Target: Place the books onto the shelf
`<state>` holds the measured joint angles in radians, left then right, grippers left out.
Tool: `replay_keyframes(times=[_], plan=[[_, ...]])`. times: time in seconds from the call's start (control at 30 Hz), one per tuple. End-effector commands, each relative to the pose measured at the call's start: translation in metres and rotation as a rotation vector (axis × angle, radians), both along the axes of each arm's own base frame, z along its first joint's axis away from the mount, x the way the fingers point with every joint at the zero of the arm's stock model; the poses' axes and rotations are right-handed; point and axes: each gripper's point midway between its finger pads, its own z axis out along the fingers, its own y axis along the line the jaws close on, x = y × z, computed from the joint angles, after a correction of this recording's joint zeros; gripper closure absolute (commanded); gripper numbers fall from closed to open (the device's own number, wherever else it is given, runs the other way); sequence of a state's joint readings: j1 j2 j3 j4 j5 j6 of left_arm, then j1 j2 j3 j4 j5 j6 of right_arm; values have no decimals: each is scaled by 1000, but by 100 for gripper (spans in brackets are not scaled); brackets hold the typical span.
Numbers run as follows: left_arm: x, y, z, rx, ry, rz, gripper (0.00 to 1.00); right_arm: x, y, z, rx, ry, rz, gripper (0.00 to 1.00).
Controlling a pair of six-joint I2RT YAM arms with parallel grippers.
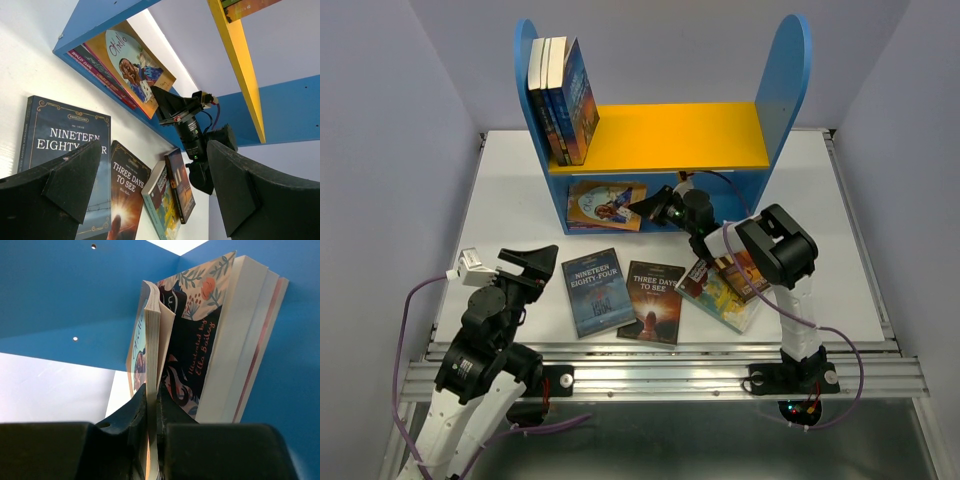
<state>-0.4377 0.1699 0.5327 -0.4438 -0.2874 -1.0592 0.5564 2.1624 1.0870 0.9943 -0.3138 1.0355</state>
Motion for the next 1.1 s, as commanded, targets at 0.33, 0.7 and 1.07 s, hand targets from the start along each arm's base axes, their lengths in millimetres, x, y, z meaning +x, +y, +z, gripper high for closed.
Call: replay_keyframes(times=[0.33, 0.7, 1.07], plan=[[4, -5, 5, -10, -29, -16, 1, 15, 5, 3, -47, -36, 6, 83], [5, -8, 0, -15, -23, -29, 1, 19, -4, 6, -89, -33, -46, 56], [5, -15, -4, -29, -21, -59, 1, 19, -26, 8, -138, -20, -151, 42]])
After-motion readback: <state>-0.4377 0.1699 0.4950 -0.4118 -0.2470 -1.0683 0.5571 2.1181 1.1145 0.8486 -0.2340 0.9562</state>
